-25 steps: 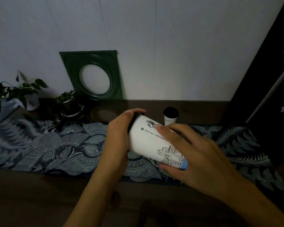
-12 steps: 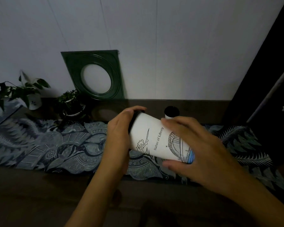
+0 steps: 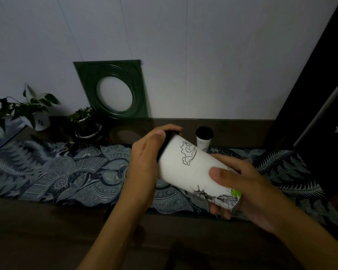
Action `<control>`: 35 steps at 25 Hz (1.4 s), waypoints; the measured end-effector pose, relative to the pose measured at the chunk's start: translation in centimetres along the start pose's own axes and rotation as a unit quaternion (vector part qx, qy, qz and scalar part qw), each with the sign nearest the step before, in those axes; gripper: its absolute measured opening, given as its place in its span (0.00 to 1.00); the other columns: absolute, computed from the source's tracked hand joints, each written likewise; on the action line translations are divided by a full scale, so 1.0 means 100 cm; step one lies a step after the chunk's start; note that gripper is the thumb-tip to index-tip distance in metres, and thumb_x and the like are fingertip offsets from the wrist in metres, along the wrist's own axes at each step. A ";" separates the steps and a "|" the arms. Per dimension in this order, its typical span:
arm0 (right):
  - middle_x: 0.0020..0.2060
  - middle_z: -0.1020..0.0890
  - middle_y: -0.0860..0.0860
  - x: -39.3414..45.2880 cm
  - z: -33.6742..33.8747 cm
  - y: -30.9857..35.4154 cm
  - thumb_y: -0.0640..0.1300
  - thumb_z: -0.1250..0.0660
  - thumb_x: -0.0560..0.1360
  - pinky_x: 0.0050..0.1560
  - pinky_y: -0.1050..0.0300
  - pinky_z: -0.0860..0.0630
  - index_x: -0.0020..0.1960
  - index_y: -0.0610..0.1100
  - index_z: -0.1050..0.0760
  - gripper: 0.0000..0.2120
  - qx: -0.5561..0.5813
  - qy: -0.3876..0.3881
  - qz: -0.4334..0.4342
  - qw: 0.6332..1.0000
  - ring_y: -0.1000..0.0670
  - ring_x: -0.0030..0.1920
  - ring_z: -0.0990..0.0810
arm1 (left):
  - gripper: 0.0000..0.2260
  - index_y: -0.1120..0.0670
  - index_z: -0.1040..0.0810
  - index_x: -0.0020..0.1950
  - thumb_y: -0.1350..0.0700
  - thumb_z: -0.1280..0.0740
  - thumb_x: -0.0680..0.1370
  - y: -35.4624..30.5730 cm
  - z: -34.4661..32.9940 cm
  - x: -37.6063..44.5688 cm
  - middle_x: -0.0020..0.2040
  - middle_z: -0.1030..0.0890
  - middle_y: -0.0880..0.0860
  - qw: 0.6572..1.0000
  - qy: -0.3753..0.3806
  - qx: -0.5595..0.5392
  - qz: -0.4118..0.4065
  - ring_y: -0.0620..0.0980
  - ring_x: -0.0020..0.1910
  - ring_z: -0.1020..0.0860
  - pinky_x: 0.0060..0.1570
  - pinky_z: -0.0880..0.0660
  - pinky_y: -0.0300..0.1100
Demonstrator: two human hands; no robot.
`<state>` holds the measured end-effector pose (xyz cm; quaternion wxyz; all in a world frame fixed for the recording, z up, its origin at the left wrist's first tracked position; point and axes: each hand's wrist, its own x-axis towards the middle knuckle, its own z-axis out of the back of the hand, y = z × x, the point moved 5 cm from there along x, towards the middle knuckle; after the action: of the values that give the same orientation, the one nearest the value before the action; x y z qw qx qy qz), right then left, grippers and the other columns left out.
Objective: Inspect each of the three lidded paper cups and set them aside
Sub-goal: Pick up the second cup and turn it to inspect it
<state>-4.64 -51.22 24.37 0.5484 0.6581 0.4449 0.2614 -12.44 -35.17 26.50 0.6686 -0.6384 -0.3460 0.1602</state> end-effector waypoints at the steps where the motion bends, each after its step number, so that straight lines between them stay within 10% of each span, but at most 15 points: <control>1: 0.52 0.15 0.47 -0.001 0.002 0.006 0.53 0.24 0.64 0.27 0.58 0.21 0.59 0.62 0.22 0.23 -0.056 -0.014 0.035 0.998 0.47 0.37 0.15 | 0.16 0.52 0.15 0.50 0.49 0.41 0.77 0.001 0.001 0.000 0.51 0.14 0.55 1.000 -0.016 -0.009 0.014 0.58 0.51 0.17 0.47 0.21 0.52; 3: 0.65 0.25 0.58 -0.006 0.002 0.024 0.62 0.27 0.63 0.40 0.60 0.19 0.69 0.64 0.33 0.36 -0.382 -0.038 0.187 0.904 0.54 0.52 0.19 | 0.15 0.51 0.14 0.47 0.52 0.42 0.79 0.004 0.001 0.001 0.48 0.13 0.52 0.998 -0.043 -0.018 0.052 0.52 0.47 0.17 0.42 0.22 0.49; 5: 0.69 0.32 0.52 -0.009 -0.002 0.029 0.64 0.32 0.66 0.43 0.58 0.18 0.75 0.56 0.42 0.41 -0.675 -0.057 0.327 0.659 0.52 0.56 0.22 | 0.16 0.49 0.14 0.45 0.54 0.42 0.81 0.007 0.001 0.002 0.46 0.13 0.50 0.995 -0.058 -0.018 0.082 0.50 0.46 0.17 0.41 0.23 0.48; 7: 0.68 0.30 0.46 -0.010 -0.001 0.026 0.63 0.33 0.69 0.42 0.51 0.16 0.76 0.51 0.43 0.41 -0.717 -0.053 0.364 0.592 0.46 0.55 0.20 | 0.16 0.49 0.14 0.45 0.53 0.42 0.80 0.008 0.000 0.003 0.46 0.13 0.49 0.994 -0.056 -0.013 0.094 0.49 0.46 0.17 0.40 0.22 0.47; 9: 0.66 0.27 0.49 -0.009 0.004 0.021 0.62 0.32 0.69 0.43 0.50 0.17 0.76 0.52 0.42 0.40 -0.682 -0.066 0.355 0.635 0.49 0.54 0.20 | 0.15 0.49 0.14 0.45 0.50 0.41 0.77 0.008 -0.003 0.003 0.47 0.13 0.50 0.995 -0.043 -0.002 0.088 0.48 0.47 0.17 0.42 0.22 0.47; 12: 0.57 0.18 0.54 -0.005 0.011 0.006 0.55 0.25 0.66 0.40 0.54 0.18 0.73 0.60 0.35 0.37 -0.361 -0.041 0.172 0.916 0.53 0.47 0.17 | 0.17 0.49 0.14 0.48 0.48 0.42 0.75 0.005 -0.004 0.001 0.51 0.13 0.51 0.998 -0.015 0.015 0.053 0.52 0.51 0.17 0.49 0.22 0.51; 14: 0.49 0.14 0.46 -0.005 0.008 -0.007 0.51 0.24 0.65 0.27 0.56 0.23 0.68 0.56 0.27 0.32 -0.082 0.003 0.038 0.996 0.47 0.35 0.17 | 0.17 0.50 0.14 0.50 0.46 0.42 0.76 0.006 -0.004 -0.001 0.52 0.14 0.54 0.999 0.006 0.014 0.030 0.59 0.54 0.18 0.53 0.22 0.56; 17: 0.49 0.14 0.46 -0.003 0.009 -0.010 0.53 0.26 0.65 0.26 0.56 0.23 0.67 0.55 0.27 0.31 -0.043 0.002 0.013 0.999 0.46 0.34 0.17 | 0.17 0.52 0.15 0.50 0.48 0.42 0.76 0.013 -0.004 -0.002 0.53 0.14 0.57 0.999 -0.012 -0.009 0.048 0.61 0.54 0.18 0.50 0.23 0.57; 19: 0.57 0.19 0.56 -0.005 0.009 0.005 0.58 0.27 0.66 0.36 0.56 0.17 0.69 0.61 0.32 0.33 -0.282 -0.044 0.120 0.951 0.53 0.44 0.16 | 0.17 0.52 0.14 0.49 0.49 0.41 0.75 0.017 -0.003 -0.002 0.51 0.14 0.58 0.995 -0.036 -0.025 0.086 0.60 0.50 0.18 0.44 0.23 0.52; 22: 0.65 0.27 0.50 -0.010 -0.004 0.016 0.63 0.32 0.67 0.40 0.57 0.17 0.73 0.52 0.37 0.38 -0.687 -0.100 0.336 0.637 0.53 0.53 0.20 | 0.16 0.49 0.14 0.47 0.46 0.40 0.72 0.025 -0.004 -0.004 0.51 0.14 0.58 0.985 -0.051 -0.032 0.162 0.56 0.45 0.18 0.35 0.25 0.45; 23: 0.65 0.27 0.47 -0.010 -0.005 0.012 0.62 0.32 0.67 0.39 0.57 0.17 0.73 0.49 0.38 0.39 -0.707 -0.092 0.353 0.606 0.50 0.53 0.20 | 0.17 0.49 0.14 0.48 0.46 0.40 0.72 0.026 -0.004 -0.004 0.51 0.14 0.58 0.983 -0.051 -0.030 0.175 0.55 0.44 0.18 0.34 0.25 0.44; 25: 0.63 0.26 0.50 -0.008 -0.001 0.006 0.63 0.32 0.67 0.41 0.61 0.19 0.74 0.50 0.39 0.40 -0.693 -0.089 0.339 0.630 0.53 0.52 0.21 | 0.18 0.51 0.14 0.49 0.46 0.40 0.72 0.027 -0.004 -0.004 0.51 0.14 0.58 0.983 -0.048 -0.019 0.176 0.55 0.45 0.18 0.35 0.24 0.44; 29: 0.51 0.16 0.56 -0.002 0.007 0.001 0.55 0.24 0.67 0.34 0.63 0.21 0.64 0.59 0.27 0.27 -0.258 -0.040 0.087 0.961 0.55 0.42 0.16 | 0.17 0.50 0.15 0.50 0.47 0.42 0.75 0.019 -0.004 -0.004 0.51 0.14 0.55 0.996 -0.021 -0.002 0.088 0.58 0.50 0.18 0.47 0.22 0.53; 32: 0.44 0.13 0.46 0.001 0.010 -0.007 0.51 0.28 0.68 0.23 0.59 0.25 0.57 0.55 0.22 0.18 -0.074 -0.020 -0.015 0.997 0.47 0.31 0.18 | 0.17 0.50 0.15 0.51 0.45 0.41 0.75 0.015 -0.005 -0.005 0.53 0.14 0.55 0.999 -0.013 -0.001 0.049 0.60 0.55 0.19 0.51 0.22 0.56; 35: 0.57 0.19 0.53 -0.001 0.011 0.011 0.57 0.27 0.69 0.36 0.61 0.18 0.65 0.60 0.29 0.26 -0.257 -0.060 0.117 0.957 0.53 0.47 0.16 | 0.17 0.49 0.14 0.47 0.47 0.42 0.75 0.017 -0.006 -0.003 0.53 0.14 0.57 0.994 -0.055 -0.022 0.093 0.62 0.54 0.19 0.46 0.22 0.55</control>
<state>-3.46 -51.83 25.14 0.6904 0.5563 0.2491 0.3897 -11.92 -35.59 24.83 0.6167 -0.6726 -0.3247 0.2487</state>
